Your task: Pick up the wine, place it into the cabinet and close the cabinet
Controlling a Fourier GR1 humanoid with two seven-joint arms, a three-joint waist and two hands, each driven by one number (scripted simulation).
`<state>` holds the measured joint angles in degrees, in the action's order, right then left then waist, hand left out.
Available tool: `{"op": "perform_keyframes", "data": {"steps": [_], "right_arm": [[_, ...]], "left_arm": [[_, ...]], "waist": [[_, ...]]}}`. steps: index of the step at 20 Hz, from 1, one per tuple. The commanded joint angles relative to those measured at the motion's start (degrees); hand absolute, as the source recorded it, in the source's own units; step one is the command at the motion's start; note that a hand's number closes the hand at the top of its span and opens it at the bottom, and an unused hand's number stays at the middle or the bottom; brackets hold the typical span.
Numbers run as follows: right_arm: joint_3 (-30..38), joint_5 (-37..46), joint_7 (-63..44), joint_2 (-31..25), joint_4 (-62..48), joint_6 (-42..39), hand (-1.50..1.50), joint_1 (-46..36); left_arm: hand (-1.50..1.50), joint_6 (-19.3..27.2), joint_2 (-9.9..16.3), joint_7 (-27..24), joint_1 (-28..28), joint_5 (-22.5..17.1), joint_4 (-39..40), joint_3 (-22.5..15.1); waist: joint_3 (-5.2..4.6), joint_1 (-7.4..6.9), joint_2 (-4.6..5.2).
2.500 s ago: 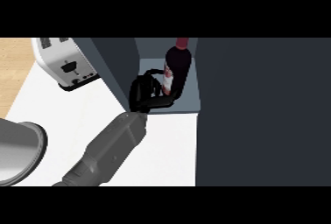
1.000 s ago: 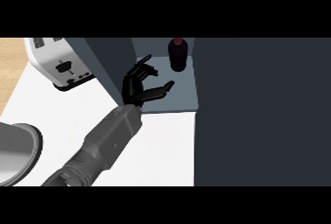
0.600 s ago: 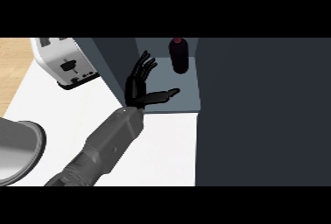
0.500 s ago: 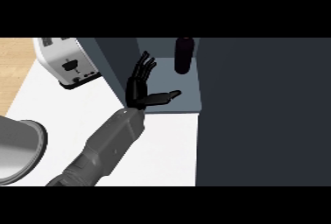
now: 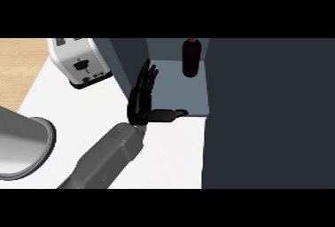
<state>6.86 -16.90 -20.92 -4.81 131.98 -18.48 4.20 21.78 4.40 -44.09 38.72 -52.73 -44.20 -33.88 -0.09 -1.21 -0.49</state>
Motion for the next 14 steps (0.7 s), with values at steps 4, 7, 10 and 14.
{"op": "perform_keyframes", "data": {"steps": [4,7,10,14], "right_arm": [[-2.8,2.5,-2.9,0.9,1.7,2.5,-1.50,-2.7],[-3.3,1.7,-1.9,2.0,2.8,1.8,-1.50,0.6],[-2.1,2.4,-0.8,1.1,0.1,1.4,-1.50,-1.3],[-3.6,2.6,-1.4,1.1,2.3,0.9,-1.50,-0.9]], "left_arm": [[-1.50,6.3,8.9,8.7,-11.9,4.8,-27.8,-6.9],[-1.50,10.1,12.0,10.4,-18.3,7.2,-39.0,-9.2],[-1.50,13.8,16.4,14.0,-23.4,8.6,-50.9,-10.2],[-1.50,13.2,16.8,16.4,-27.4,12.3,-54.9,-9.0]], "waist": [[0.12,-0.35,-0.08],[0.14,0.21,0.03],[0.14,0.18,0.13],[0.11,1.08,0.38]]}}
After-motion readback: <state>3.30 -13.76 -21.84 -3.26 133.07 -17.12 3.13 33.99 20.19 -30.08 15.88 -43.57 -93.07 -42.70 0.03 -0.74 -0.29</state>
